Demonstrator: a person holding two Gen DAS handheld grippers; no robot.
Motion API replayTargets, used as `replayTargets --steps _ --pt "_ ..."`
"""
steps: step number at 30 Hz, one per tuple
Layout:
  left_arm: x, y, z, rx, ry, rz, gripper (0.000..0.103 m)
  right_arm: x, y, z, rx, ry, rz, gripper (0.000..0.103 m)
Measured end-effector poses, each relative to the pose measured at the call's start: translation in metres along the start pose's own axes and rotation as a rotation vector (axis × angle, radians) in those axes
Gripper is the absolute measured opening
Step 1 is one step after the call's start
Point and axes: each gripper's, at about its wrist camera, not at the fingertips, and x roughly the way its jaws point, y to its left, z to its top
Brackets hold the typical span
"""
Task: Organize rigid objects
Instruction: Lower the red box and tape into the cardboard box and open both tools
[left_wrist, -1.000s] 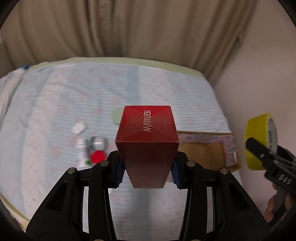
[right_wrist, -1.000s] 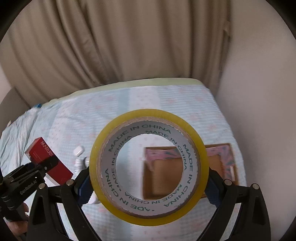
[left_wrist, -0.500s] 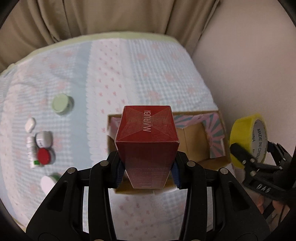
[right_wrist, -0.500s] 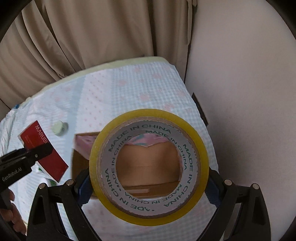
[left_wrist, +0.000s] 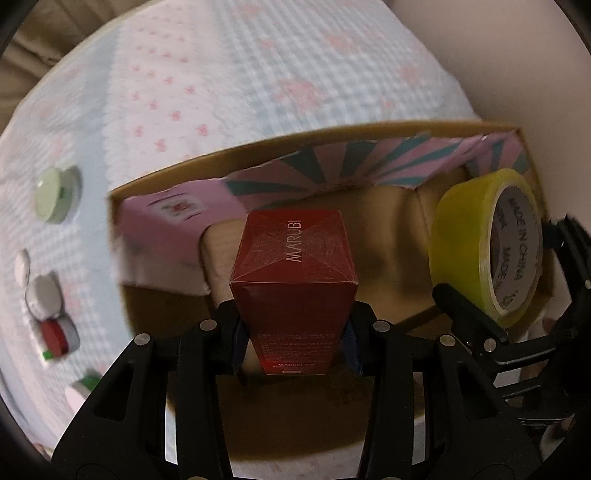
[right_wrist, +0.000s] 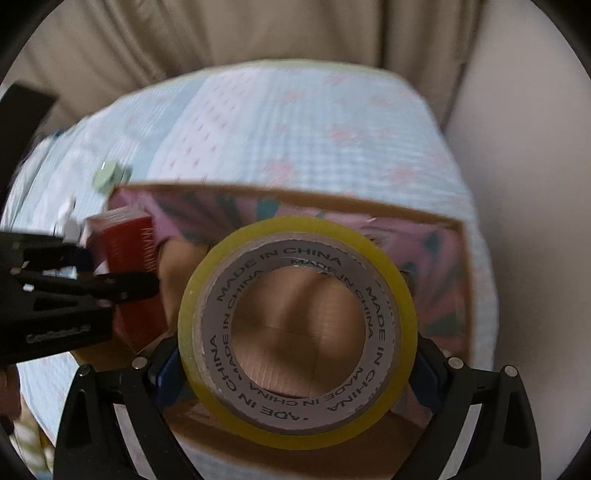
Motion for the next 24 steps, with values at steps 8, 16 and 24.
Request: replayTargets --steps 8,16,24 --pt "0.019 -0.028 0.021 0.166 0.048 0.053 0.038 0.019 -0.008 -0.005 -0.091 0.027 0.021 0.096" --pt "0.005 -0.041 0.026 0.243 0.014 0.079 0.103 0.021 0.0 -0.009 -0.179 0.056 0.041 0.103" --pt "0.0 -0.023 0.02 0.193 0.01 0.063 0.103 0.006 0.01 -0.016 -0.259 0.026 -0.003 0.103"
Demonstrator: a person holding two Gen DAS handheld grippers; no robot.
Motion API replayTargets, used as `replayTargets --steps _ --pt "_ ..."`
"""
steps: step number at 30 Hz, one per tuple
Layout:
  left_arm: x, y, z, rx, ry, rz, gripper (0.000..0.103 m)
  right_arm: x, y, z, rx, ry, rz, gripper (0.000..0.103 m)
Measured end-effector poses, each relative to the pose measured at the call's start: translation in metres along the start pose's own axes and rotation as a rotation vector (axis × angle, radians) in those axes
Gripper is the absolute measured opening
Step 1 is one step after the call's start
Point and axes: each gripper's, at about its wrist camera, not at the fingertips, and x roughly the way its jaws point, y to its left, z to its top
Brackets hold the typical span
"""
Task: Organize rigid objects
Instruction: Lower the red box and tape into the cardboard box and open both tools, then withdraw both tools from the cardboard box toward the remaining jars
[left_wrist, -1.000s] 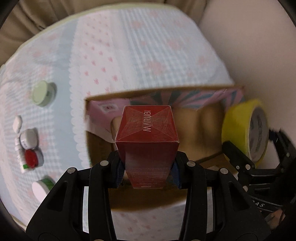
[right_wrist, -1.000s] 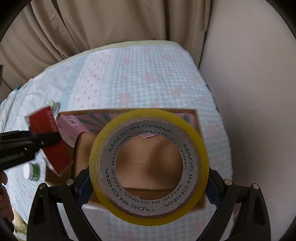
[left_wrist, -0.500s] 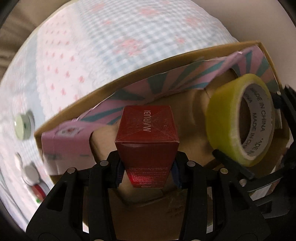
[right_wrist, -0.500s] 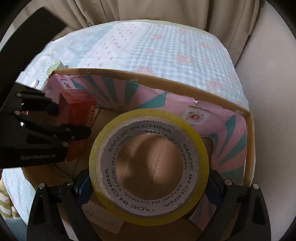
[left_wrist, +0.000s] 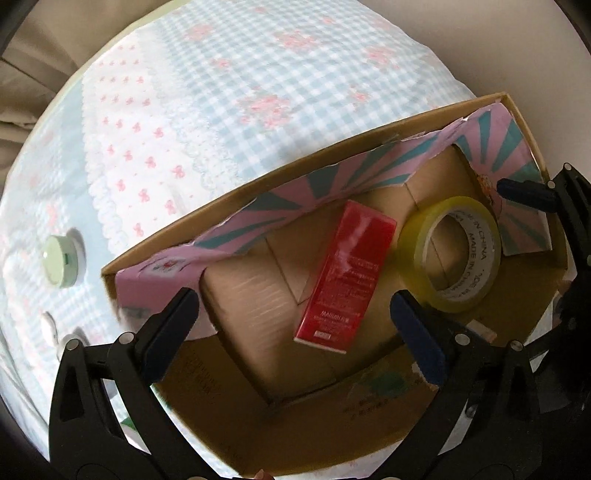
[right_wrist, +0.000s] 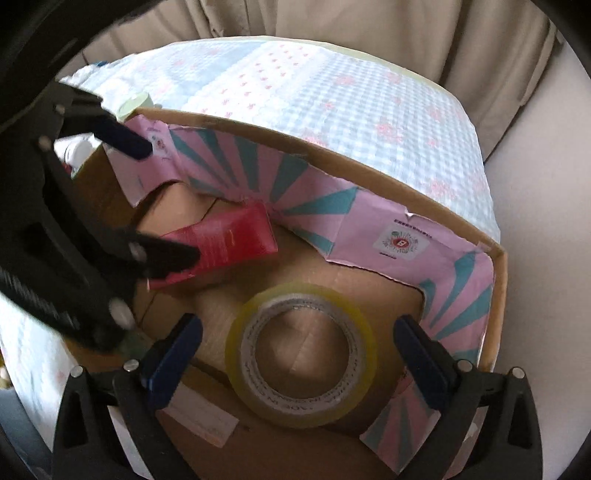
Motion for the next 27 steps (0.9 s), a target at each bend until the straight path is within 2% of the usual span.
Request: replayTargets --steps 5,11,16,19,27 --pt "-0.007 0.004 -0.002 -0.019 -0.012 -0.001 0.103 -0.014 -0.004 0.002 0.026 -0.008 0.007 0.103" --pt "-0.043 0.003 -0.011 -0.039 -0.053 0.001 0.103 -0.038 -0.009 0.008 0.04 0.005 0.007 0.103" --pt "-0.089 0.013 -0.028 -0.077 -0.103 0.001 0.103 -0.062 -0.017 0.012 0.112 0.024 0.056 0.103" --pt "-0.122 0.021 -0.042 -0.109 -0.143 0.01 0.103 -0.078 -0.017 0.02 0.12 0.041 0.043 0.103" --pt "-0.2 0.059 -0.106 -0.235 -0.27 0.04 0.103 -0.143 0.011 0.051 0.03 -0.106 0.004 0.103"
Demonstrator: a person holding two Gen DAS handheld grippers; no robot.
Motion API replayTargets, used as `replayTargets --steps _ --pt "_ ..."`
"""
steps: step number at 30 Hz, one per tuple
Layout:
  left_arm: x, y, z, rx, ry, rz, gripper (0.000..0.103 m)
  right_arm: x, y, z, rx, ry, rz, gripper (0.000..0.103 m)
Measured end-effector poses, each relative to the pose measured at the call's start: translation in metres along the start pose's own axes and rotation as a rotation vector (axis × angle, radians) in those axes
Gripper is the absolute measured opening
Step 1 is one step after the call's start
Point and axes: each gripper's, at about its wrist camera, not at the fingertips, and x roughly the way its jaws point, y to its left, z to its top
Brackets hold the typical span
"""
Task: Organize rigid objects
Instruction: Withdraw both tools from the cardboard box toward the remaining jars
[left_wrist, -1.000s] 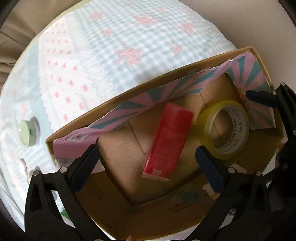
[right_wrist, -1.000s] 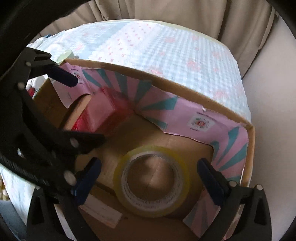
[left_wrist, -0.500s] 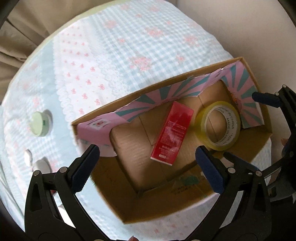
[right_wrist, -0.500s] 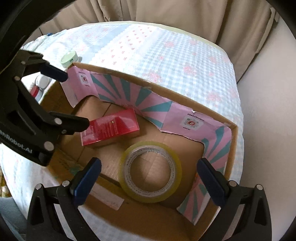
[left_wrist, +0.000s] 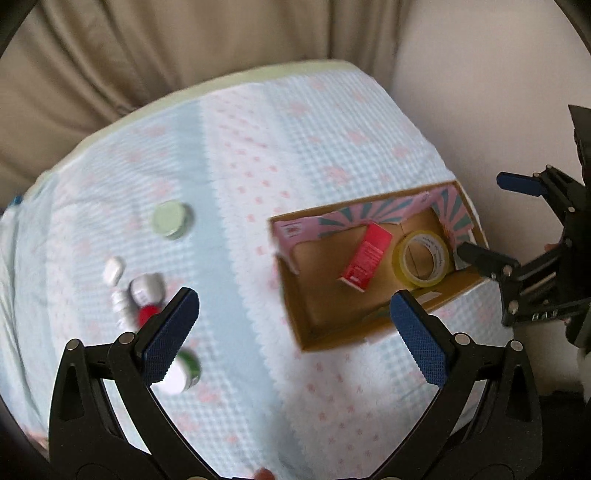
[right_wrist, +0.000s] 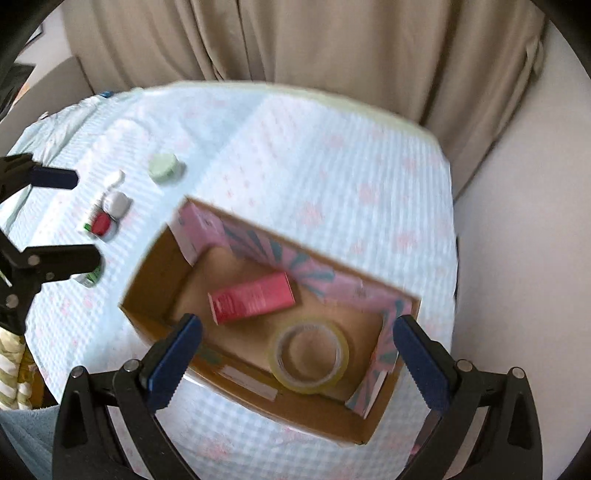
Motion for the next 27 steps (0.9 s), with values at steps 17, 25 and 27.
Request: replayTargets --steps 17,25,27 --pt "-0.114 0.205 -0.106 -0.256 -0.09 0.067 0.103 -0.074 0.15 0.07 0.054 -0.159 0.082 0.103" --pt "-0.12 0.306 -0.13 -0.287 -0.073 0.035 0.103 -0.072 0.245 0.081 0.16 -0.172 0.089 0.103" --pt "-0.113 0.321 -0.131 -0.282 -0.061 0.024 0.103 -0.066 0.266 0.082 0.167 -0.168 0.073 0.103"
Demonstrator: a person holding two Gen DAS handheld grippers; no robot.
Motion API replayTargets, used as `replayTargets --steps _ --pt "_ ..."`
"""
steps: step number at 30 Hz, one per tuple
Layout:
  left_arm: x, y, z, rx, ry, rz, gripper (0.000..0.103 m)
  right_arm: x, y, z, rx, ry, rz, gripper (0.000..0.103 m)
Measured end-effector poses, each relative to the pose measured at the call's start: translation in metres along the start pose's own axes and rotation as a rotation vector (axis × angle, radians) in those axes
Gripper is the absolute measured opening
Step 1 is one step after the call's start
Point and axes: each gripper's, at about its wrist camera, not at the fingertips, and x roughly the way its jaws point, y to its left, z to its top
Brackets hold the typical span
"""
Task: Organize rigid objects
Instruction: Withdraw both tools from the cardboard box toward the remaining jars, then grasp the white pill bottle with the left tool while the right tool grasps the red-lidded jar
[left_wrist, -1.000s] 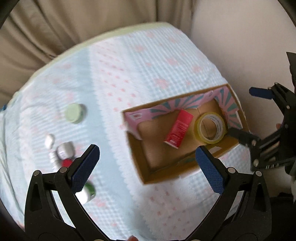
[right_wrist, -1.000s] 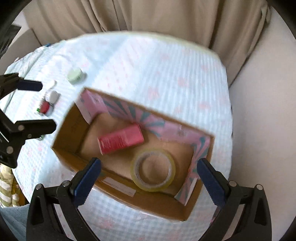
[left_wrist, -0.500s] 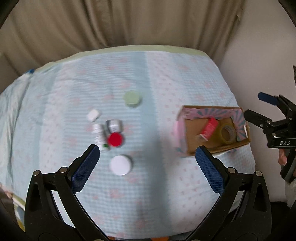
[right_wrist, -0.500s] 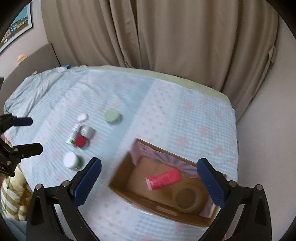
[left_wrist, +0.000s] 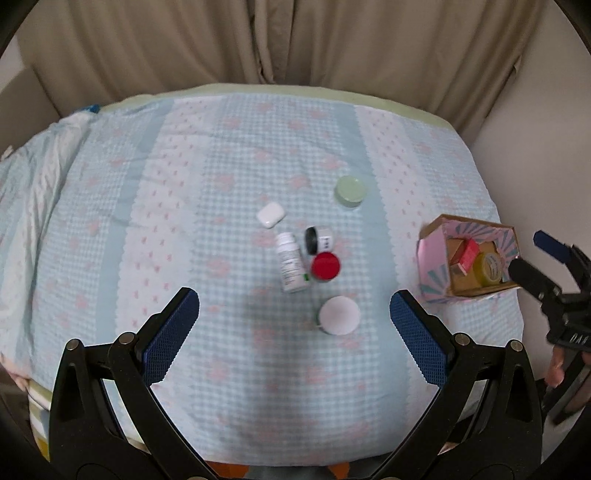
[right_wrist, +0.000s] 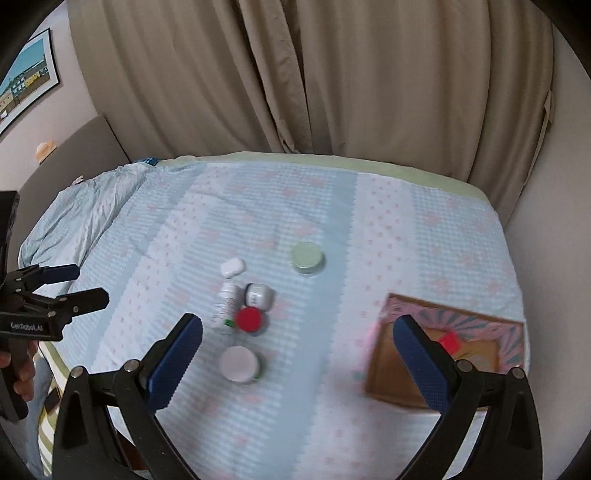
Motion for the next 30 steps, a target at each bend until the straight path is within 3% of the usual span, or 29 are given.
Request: replayTargets --steps 6,11,19,27,30 --pt "0.052 0.043 0.01 0.038 0.102 -0.042 0.103 0.04 0.05 -0.009 0.06 0.026 -0.043 0.103" --pt "0.103 0.055 0.018 0.052 0.183 -0.07 0.103 0.078 0.07 -0.02 0.107 0.065 -0.063 0.103" --pt "0.199 0.047 0.029 0.074 0.282 -0.095 0.103 0.156 0.075 -0.041 0.026 0.168 -0.085 0.103" --pt "0.295 0.029 0.033 0.016 0.39 -0.089 0.101 0.238 0.06 -0.057 -0.059 0.249 -0.119 0.103" --pt "0.323 0.021 0.031 0.019 0.419 -0.076 0.095 0.263 0.057 -0.064 -0.068 0.271 -0.075 0.103"
